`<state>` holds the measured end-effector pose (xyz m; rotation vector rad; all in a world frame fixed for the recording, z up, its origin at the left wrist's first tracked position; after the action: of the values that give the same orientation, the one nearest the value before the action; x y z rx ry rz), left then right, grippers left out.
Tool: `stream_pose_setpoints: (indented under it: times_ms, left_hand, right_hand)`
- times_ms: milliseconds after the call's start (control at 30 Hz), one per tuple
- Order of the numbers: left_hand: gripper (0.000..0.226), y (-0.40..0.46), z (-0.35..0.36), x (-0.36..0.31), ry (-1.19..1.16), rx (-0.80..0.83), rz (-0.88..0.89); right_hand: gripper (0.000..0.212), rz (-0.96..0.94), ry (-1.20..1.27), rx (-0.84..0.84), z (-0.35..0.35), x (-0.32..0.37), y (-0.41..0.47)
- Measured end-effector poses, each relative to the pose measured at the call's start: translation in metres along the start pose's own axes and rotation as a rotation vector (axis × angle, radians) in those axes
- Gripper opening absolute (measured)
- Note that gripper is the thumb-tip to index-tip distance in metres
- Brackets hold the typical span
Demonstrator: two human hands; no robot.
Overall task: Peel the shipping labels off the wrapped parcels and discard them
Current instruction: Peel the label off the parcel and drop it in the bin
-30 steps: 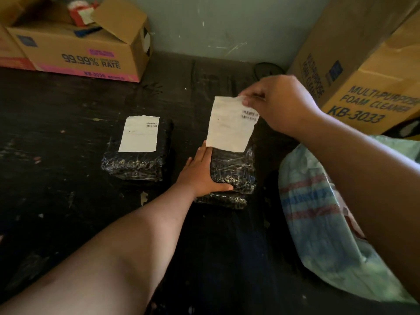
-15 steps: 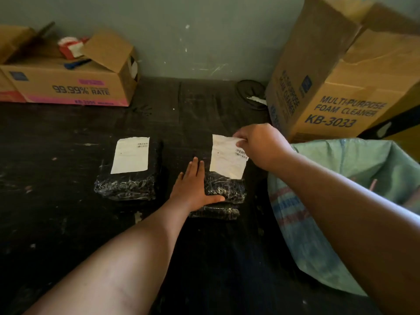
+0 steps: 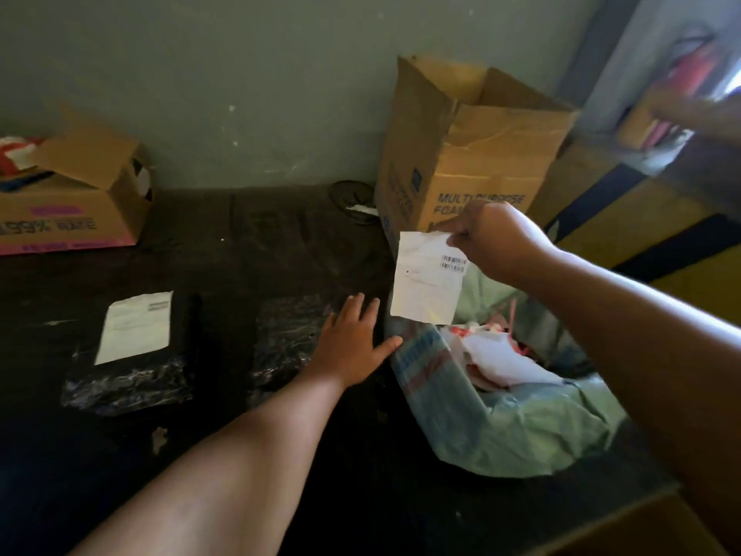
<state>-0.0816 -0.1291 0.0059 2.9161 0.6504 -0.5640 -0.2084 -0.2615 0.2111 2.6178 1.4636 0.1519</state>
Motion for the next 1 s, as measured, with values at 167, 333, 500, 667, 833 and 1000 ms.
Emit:
stream_pose_setpoints:
  times_ms: [167, 333, 500, 667, 833, 1000]
  left_hand:
    - [0.079, 0.017, 0.02, -0.086, -0.002, -0.022, 0.126]
    - [0.087, 0.027, 0.046, -0.115, -0.028, 0.042, 0.08]
    - [0.079, 0.029, 0.049, -0.111, -0.054, 0.107, 0.048]
    - [0.074, 0.028, 0.045, -0.114, -0.048, 0.131, 0.057]
    - [0.074, 0.027, 0.044, -0.114, -0.057, 0.136, 0.055]
    - [0.075, 0.027, 0.046, -0.112, -0.07, 0.14, 0.046]
  right_hand:
    - [0.017, 0.158, -0.064, -0.079, -0.03, -0.068, -0.043]
    - [0.013, 0.265, -0.03, -0.136, -0.037, -0.127, -0.074]
    - [0.022, 0.274, -0.15, -0.059, -0.018, -0.167, -0.091]
    - [0.018, 0.447, -0.065, -0.014, 0.003, -0.201, -0.108]
    - [0.015, 0.471, -0.016, -0.004, 0.014, -0.211, -0.112]
    - [0.015, 0.414, 0.02, 0.009, 0.016, -0.207, -0.101]
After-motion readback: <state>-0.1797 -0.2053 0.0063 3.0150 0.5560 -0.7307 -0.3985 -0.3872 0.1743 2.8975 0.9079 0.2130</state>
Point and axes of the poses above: each hand's wrist, its own y-axis towards the middle knuckle, its own z-axis out of the palm, x = y × z, the point moved 3 cm from there along y, towards the middle knuckle, and after that the axes turned 3 degrees about x, right-handed, at the moved point
